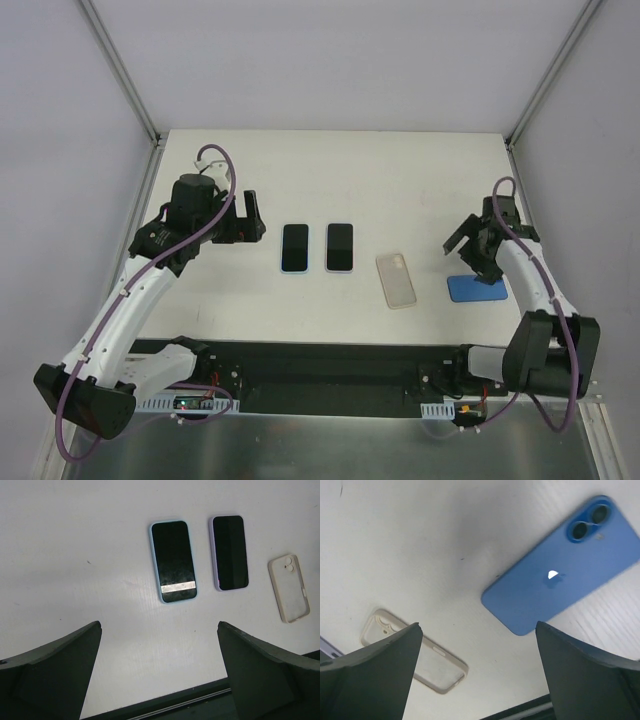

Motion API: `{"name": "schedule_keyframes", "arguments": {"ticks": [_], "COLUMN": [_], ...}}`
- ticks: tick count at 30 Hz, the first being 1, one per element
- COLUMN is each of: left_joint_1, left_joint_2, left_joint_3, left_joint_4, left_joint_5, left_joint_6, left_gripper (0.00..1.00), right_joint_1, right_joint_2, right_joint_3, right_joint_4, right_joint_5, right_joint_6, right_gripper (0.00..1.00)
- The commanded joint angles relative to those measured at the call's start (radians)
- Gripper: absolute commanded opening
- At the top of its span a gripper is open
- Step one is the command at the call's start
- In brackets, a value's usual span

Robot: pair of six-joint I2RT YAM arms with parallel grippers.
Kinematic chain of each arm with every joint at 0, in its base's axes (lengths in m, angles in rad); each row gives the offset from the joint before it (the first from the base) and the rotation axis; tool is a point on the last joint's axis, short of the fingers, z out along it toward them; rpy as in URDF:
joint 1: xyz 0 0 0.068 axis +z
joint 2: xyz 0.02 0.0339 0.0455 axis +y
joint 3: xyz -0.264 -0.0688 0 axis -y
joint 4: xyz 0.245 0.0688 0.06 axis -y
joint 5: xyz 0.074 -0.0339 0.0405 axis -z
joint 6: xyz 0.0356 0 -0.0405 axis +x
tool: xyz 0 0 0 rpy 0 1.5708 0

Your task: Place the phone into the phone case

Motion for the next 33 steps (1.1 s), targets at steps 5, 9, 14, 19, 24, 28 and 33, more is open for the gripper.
{"name": "schedule_keyframes", "arguments": {"ticks": [5,9,14,19,24,28,33], "left_joint_1": [0.005,0.005,0.005,0.005,0.005,0.005,0.005], "left_joint_2": [-0.033,-0.041,-0.042,-0.055,-0.059,-0.058,-0.058], "left_joint_3": [-0.005,-0.006,-0.006,-0.006,-0.005,-0.003,-0.005], "left_joint_4": [0.029,0.029,0.030,0.030,0.030,0.032,0.030], "left_joint_5": [0.034,0.028,0.038,0.026,0.025,0.022,0.011], "left_joint_6": [-0.015,-0.014,-0.015,-0.012,-0.011,-0.011,-0.009], "left_gripper": [0.99,0.99,0.99,0.99,0.99,0.99,0.99], "right_joint_1": [-0.063,-0.074,-0.084,-0.097,-0.101,-0.101,-0.104], "right_joint_2": [0.030,0.050,0.113,0.175,0.209,0.272,0.294], "right_joint_3": [0.042,-0.007,-0.004,-0.015,-0.007,0.000,-0.023], "right_joint_4": [-0.232,-0.161,-0.153,-0.142,-0.127,-0.116,-0.101], "right_joint_5": [0.334,0.319,0.315,0.259,0.250,0.233,0.198], "right_joint_6": [0.479,0.544,0.622,0.664,0.674,0.680,0.700], "right_gripper": [0.99,0.99,0.98,0.98,0.97,0.97,0.91]}}
